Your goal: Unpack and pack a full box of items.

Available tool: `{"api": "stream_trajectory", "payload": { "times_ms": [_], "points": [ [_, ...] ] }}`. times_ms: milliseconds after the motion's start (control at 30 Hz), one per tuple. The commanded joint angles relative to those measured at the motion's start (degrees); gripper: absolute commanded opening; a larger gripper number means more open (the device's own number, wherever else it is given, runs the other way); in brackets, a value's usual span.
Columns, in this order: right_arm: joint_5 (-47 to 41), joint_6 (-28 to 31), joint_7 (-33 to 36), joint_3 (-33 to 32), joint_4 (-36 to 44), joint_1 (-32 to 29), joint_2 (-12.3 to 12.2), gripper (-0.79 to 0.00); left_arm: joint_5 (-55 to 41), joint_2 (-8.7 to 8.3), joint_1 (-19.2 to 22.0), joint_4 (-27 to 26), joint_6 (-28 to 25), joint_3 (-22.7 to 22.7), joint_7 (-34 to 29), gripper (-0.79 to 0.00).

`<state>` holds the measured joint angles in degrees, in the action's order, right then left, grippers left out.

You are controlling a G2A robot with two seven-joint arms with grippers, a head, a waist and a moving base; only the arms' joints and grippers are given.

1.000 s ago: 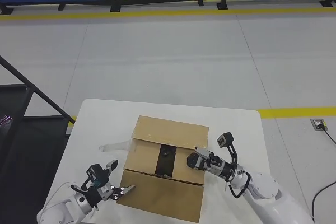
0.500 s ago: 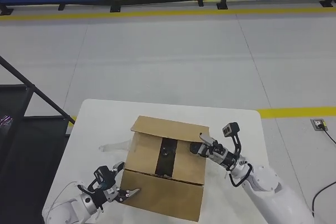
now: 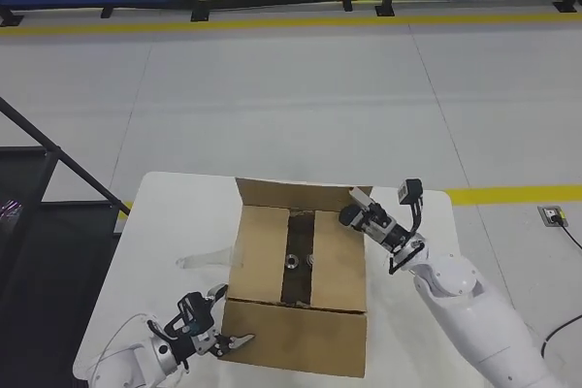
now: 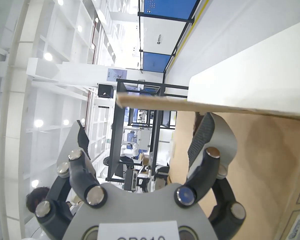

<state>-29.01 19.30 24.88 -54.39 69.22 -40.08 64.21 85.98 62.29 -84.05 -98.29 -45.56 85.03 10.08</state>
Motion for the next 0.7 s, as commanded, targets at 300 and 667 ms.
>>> {"api": "stream_trajectory", "payload": {
  "times_ms": [300, 667],
  "points": [
    [8.21, -1.70, -8.71, 4.12, -6.76, 7.89, 3.61, 0.000, 0.91, -0.32, 0.26, -0.06, 0.31, -1.26, 0.41, 0.000],
    [13.74, -10.61, -12.38, 9.37, -17.16, 16.14, 8.08, 0.000, 0.89, -0.72, -0.44, -0.03, 0.63, -1.38, 1.08, 0.000]
  ]
}}
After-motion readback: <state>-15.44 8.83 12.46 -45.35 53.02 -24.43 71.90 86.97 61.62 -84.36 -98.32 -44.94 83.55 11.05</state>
